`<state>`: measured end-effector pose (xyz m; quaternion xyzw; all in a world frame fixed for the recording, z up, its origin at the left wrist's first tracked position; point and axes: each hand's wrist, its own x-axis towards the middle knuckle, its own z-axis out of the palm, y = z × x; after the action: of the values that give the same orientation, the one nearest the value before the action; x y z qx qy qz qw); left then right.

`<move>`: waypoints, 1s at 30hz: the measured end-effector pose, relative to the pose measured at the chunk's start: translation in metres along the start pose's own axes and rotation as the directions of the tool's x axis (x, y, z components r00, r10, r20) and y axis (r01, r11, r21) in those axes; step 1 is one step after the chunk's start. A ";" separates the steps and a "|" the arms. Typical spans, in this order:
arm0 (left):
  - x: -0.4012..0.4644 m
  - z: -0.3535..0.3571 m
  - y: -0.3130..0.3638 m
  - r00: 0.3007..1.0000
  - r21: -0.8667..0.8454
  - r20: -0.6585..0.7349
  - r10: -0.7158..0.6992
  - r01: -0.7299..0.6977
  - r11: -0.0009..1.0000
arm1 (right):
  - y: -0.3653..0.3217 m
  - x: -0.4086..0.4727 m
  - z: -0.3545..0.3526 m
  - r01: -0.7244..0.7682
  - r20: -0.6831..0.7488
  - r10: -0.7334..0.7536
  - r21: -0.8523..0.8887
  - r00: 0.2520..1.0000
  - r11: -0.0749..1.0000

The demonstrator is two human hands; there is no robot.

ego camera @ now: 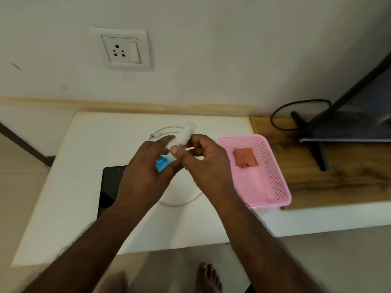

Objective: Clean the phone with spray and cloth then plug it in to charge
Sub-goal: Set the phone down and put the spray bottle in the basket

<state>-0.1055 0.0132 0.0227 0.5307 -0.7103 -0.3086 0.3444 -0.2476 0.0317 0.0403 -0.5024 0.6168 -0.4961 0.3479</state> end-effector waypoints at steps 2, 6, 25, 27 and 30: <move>0.000 0.003 0.003 1.000 -0.018 -0.018 0.025 -0.025 1.000 | 0.001 0.001 -0.003 0.006 0.010 -0.006 0.009 1.000 1.000; -0.001 0.009 0.003 0.999 -0.080 -0.034 0.036 -0.038 0.996 | 0.003 0.000 -0.006 0.018 0.000 -0.018 -0.028 1.000 0.999; -0.001 0.009 -0.036 0.930 0.441 0.332 -0.159 -0.004 0.898 | 0.039 0.025 -0.093 -0.229 -0.450 0.043 -0.369 0.892 0.901; -0.001 0.009 -0.037 0.928 0.444 0.334 -0.167 0.001 0.896 | 0.044 0.027 -0.091 -0.260 -0.436 0.076 -0.378 0.897 0.889; -0.001 0.008 -0.039 0.929 0.439 0.331 -0.166 0.004 0.898 | 0.049 0.027 -0.087 -0.295 -0.405 0.130 -0.379 0.905 0.877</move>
<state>-0.0907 0.0057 -0.0129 0.5589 -0.7874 -0.2509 0.0682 -0.3492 0.0283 0.0179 -0.3930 0.8172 -0.3902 0.1597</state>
